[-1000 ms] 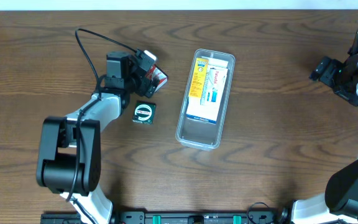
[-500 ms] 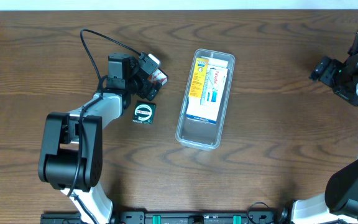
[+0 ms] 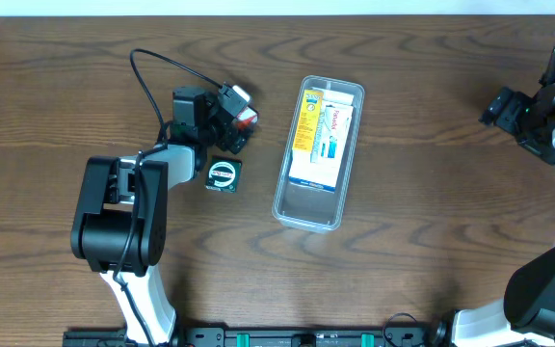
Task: Pack container
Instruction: 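Lower and grasp the red Panadol ActiFast box with the left gripper, then lift the red box and carry it over the container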
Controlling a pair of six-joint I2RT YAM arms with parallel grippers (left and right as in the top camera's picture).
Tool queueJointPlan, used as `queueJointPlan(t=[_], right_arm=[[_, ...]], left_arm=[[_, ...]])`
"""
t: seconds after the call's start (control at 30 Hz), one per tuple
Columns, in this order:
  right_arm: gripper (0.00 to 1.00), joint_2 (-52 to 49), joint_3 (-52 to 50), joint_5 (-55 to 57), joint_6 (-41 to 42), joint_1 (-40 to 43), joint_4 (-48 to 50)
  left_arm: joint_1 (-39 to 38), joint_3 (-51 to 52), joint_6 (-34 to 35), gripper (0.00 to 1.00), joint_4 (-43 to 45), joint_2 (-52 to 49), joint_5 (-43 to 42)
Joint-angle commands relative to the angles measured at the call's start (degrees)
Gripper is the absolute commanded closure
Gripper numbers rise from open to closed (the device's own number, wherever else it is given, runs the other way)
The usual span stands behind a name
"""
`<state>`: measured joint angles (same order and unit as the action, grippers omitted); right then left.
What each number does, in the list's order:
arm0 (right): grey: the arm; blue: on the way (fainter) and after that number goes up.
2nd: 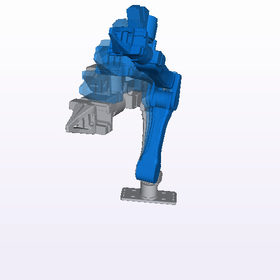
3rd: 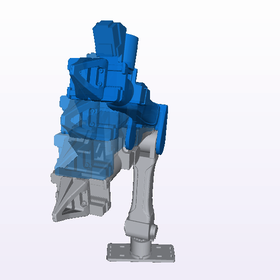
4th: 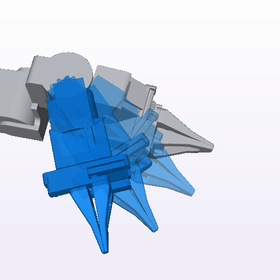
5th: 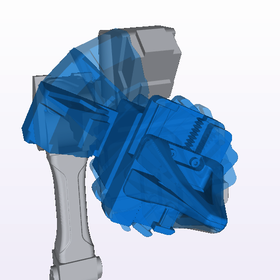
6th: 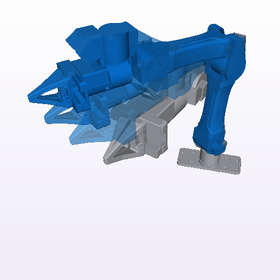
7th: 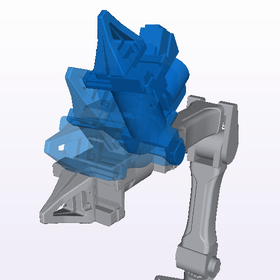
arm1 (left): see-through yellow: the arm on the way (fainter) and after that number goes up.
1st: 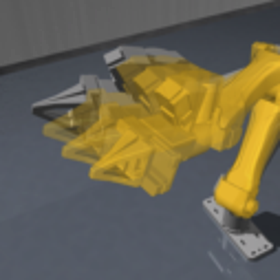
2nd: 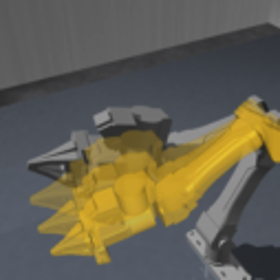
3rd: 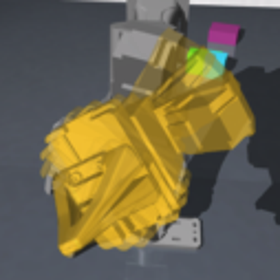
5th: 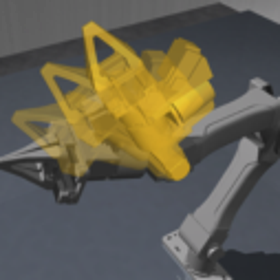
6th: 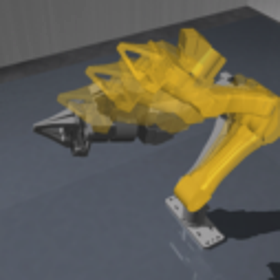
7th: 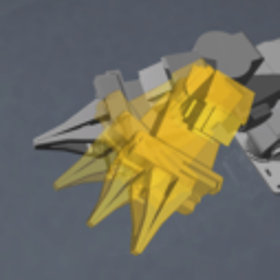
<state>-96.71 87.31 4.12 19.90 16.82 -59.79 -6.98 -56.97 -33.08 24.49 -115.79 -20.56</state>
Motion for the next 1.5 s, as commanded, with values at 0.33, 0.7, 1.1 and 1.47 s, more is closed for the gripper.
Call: queueJointPlan(t=[0.33, 0.7, 1.1, 1.47], right_arm=[[0.01, 0.02, 0.20, 0.39, 0.39, 0.26, 0.00], [0.01, 0.02, 0.20, 0.39, 0.39, 0.26, 0.00], [0.01, 0.02, 0.20, 0.39, 0.39, 0.26, 0.00], [0.01, 0.02, 0.20, 0.39, 0.39, 0.26, 0.00]], left_arm=[[1.40, -0.17, -0.44, 0.02, 0.04, -2.82, 0.68], [1.42, -0.17, 11.85, 0.02, -0.17, -3.30, 0.66], [1.40, -0.17, 21.68, 0.02, 0.07, -3.28, 0.63], [1.40, -0.17, 23.58, 0.05, 0.26, -3.28, 0.46]])
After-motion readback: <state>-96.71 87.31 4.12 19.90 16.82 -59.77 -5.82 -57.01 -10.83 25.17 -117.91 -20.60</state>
